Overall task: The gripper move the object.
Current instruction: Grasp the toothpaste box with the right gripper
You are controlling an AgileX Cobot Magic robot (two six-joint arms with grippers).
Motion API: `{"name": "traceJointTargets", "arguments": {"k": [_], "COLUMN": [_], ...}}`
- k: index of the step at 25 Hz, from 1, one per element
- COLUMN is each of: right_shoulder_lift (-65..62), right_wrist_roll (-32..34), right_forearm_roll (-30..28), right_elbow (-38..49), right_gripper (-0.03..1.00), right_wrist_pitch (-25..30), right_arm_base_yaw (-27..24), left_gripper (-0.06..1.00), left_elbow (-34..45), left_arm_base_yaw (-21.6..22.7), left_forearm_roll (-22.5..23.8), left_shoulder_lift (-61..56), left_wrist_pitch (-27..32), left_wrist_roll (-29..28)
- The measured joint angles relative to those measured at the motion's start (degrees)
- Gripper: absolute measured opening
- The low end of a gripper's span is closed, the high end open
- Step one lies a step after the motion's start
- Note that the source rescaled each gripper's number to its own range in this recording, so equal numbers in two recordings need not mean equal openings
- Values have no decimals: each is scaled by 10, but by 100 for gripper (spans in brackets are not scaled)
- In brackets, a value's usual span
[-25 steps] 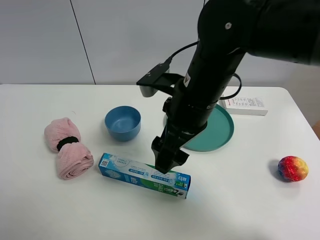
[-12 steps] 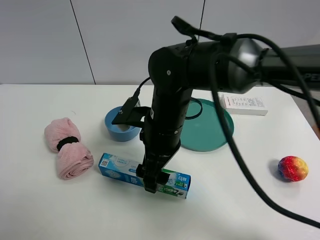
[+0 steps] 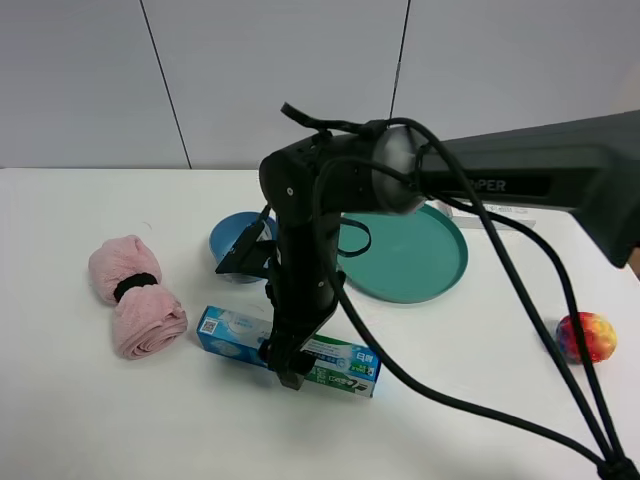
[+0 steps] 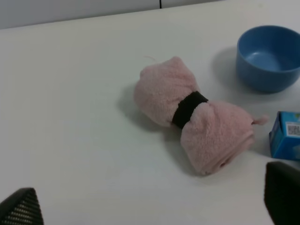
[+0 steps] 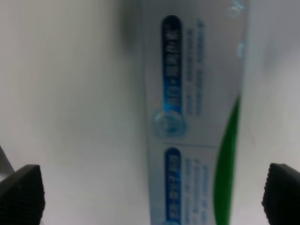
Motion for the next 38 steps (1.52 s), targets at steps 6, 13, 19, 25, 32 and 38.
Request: {"name": "traceJointTargets", "arguments": {"k": [6, 13, 19, 25, 32, 38], "right_shoulder_lift": [33, 54, 72, 81, 94, 94], "right_wrist_roll": [4, 51, 75, 98, 113, 118], "right_forearm_roll": [-8, -61, -73, -78, -78, -81], "right_elbow": [-1, -9, -13, -13, -13, -13], "right_gripper": [87, 87, 79, 58, 40, 9], "right_wrist_pitch": [-2, -13, -16, -25, -25, -25], "right_arm_base_yaw": [16, 18, 18, 18, 18, 18], "left_gripper": [100, 100, 100, 100, 100, 100], "left_elbow": [0, 0, 0, 0, 0, 0], "left_arm_base_yaw": [0, 0, 0, 0, 0, 0], "left_forearm_roll": [0, 0, 0, 0, 0, 0], "left_shoulder_lift": [-1, -1, -1, -1, -1, -1], "left_wrist_pitch": [0, 0, 0, 0, 0, 0], "left_wrist_roll": [0, 0, 0, 0, -1, -1]}}
